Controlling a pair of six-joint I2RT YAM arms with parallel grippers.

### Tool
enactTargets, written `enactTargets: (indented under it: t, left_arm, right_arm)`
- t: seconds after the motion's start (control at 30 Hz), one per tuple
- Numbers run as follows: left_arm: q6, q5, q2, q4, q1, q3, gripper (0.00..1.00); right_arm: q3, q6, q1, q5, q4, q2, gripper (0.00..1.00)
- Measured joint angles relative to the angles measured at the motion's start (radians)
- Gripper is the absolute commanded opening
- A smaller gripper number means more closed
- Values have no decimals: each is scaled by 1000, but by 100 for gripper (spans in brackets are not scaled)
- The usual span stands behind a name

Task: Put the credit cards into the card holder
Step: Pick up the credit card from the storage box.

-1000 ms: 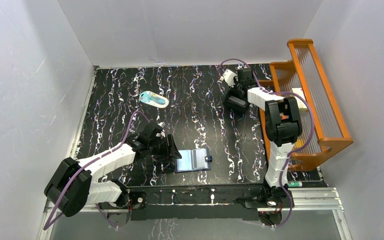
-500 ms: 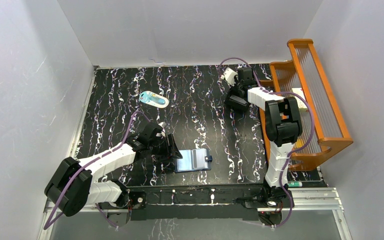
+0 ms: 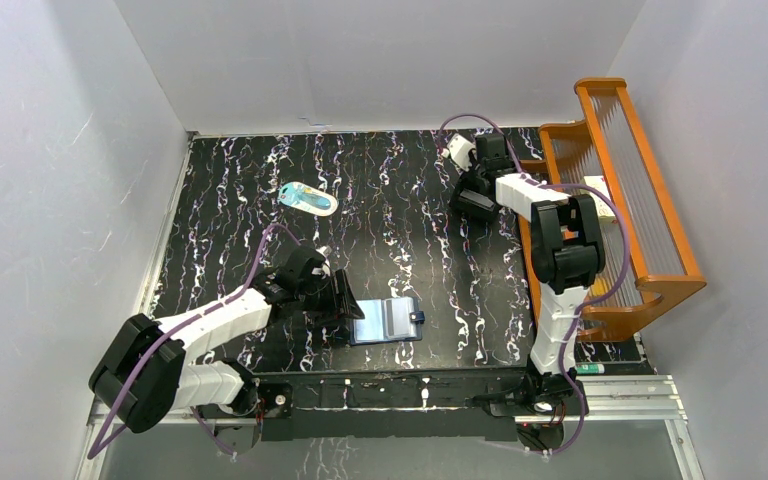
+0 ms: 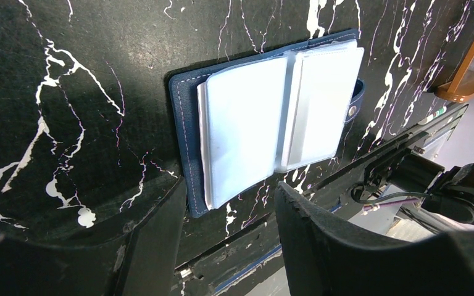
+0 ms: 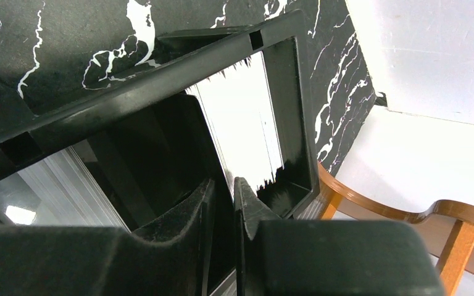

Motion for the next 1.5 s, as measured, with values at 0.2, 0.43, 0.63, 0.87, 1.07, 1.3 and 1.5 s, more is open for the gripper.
enactTargets:
  t: [0.2, 0.43, 0.63, 0.87, 1.07, 1.3, 1.5]
  left_arm:
    - [0, 0, 1, 0, 0, -1, 53]
    - [0, 0, 1, 0, 0, -1, 53]
    - [-1, -1, 1, -5, 0, -1, 53]
    - [-7, -8, 0, -34, 0, -1, 50]
    - [-5, -16, -7, -84, 0, 13, 49]
    - [2, -22, -35, -113, 20, 39, 48]
    - [2, -1, -35, -113, 46, 38, 48]
  right_arm:
    - [10, 7, 0, 0, -23, -23, 19]
    - [11, 32, 1, -22, -71, -59, 2]
    - [11, 74, 7, -51, -122, -86, 0]
    - [11, 180, 37, -37, -203, -213, 0]
    - [123, 449, 83, -55, -366, -249, 0]
    - [90, 796, 170, -207, -470, -389, 0]
    - [-114, 1100, 240, -463, -424, -602, 0]
